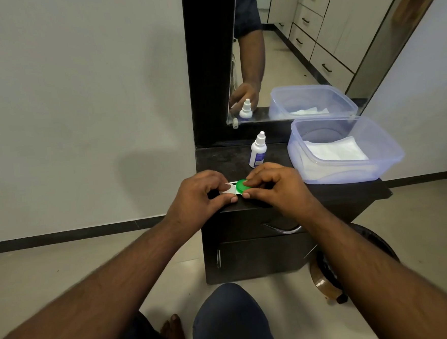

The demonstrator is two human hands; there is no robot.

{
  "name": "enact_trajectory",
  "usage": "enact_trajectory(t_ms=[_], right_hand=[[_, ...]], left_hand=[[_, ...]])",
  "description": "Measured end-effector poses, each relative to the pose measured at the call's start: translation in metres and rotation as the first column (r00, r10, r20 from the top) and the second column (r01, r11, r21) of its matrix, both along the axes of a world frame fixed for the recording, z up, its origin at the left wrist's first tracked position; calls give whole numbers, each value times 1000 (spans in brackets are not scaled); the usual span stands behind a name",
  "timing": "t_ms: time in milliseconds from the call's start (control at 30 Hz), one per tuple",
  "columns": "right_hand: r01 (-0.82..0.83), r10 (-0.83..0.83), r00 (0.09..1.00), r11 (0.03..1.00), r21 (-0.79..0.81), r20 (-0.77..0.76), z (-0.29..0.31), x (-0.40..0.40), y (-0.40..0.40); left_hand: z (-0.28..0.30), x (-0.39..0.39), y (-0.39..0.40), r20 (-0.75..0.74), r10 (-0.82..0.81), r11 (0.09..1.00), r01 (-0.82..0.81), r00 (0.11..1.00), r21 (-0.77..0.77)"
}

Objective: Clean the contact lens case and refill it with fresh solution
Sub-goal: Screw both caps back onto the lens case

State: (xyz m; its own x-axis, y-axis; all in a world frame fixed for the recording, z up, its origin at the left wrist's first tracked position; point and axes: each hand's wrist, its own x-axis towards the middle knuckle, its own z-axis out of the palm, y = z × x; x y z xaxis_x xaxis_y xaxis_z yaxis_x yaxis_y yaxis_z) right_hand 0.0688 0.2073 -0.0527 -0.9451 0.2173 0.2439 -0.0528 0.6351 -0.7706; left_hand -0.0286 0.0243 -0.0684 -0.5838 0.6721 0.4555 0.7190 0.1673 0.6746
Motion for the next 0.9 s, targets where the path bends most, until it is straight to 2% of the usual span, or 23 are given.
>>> enact_trajectory(t_ms=[200, 367, 500, 600, 700, 900], right_hand=[[-71, 68, 997, 994, 79, 33, 3, 0, 8], [-131, 129, 984, 991, 7, 124, 7, 0, 10], [-18, 19, 1000, 998, 67, -8, -3, -1, -2], [-15, 24, 997, 993, 115, -75, -7, -2, -4], [-67, 73, 995, 995, 80, -73, -4, -1, 3], [-87, 91, 994, 994, -65, 54, -1, -2, 9]], left_hand=[[-1, -1, 0, 3, 6, 1000, -6, 1000, -11], [0, 0, -1, 14, 16, 1000, -16, 1000, -17], [0, 0, -2, 17, 8, 1000, -8, 1000, -10], [1, 2, -1, 21, 12, 1000, -11, 1000, -11], [0, 0, 0, 19, -1, 1000, 1, 1000, 3], [0, 0, 0, 19, 8, 1000, -8, 1000, 9]])
